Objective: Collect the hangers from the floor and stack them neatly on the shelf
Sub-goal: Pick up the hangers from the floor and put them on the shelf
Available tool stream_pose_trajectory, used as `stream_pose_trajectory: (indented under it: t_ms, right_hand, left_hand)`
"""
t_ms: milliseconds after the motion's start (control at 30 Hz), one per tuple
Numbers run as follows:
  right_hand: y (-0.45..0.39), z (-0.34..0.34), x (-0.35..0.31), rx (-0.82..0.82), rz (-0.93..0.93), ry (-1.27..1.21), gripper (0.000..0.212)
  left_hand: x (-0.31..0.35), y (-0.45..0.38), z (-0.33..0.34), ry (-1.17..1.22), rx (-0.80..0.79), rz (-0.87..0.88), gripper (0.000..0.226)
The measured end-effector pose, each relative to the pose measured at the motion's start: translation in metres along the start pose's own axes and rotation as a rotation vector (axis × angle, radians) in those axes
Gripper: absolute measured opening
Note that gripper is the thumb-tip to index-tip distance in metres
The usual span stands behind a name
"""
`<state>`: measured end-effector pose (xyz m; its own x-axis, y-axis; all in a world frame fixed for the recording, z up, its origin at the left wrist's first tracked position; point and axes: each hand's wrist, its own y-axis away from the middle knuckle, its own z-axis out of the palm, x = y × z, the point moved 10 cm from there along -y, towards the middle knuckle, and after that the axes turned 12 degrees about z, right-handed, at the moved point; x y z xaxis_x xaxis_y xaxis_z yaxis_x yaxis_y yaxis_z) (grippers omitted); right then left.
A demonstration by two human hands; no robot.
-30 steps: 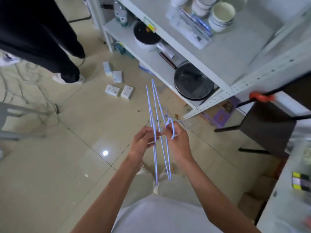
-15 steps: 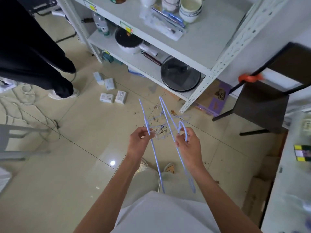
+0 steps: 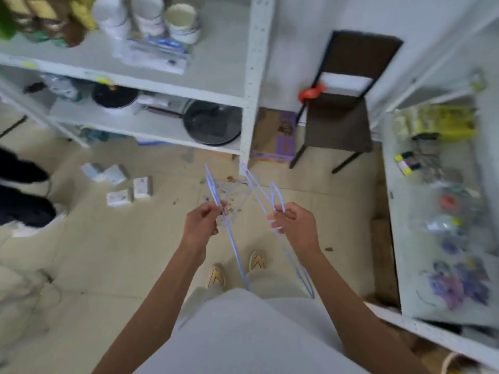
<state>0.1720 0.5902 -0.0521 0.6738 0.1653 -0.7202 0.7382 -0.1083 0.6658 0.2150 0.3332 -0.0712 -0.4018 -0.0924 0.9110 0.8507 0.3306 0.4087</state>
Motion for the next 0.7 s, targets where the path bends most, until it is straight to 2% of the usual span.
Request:
stream_pose_trajectory:
  t_ms: [200, 400, 533, 700]
  right_hand:
    - [0.051, -0.096, 0.006, 0.331, -0.023, -0.069, 0.003]
    - [0.083, -0.186, 0.033, 0.604, 0.030, -0.146, 0.007]
    - [0.094, -0.240, 0.044, 0.704, 0.038, -0.284, 0.008]
    - [0.085, -0.305, 0.037, 0.750, 0.020, -0.379, 0.009]
  left_hand:
    - [0.032, -0.001, 0.092, -0.066, -0.344, 0.121, 0.021]
    - [0.045, 0.019, 0.202, -0.148, -0.641, 0.153, 0.020]
    - [0.056, 0.036, 0.269, -0.198, -0.735, 0.166, 0.018]
    - [0.078, 0.047, 0.347, -0.285, -0.802, 0.265, 0.023]
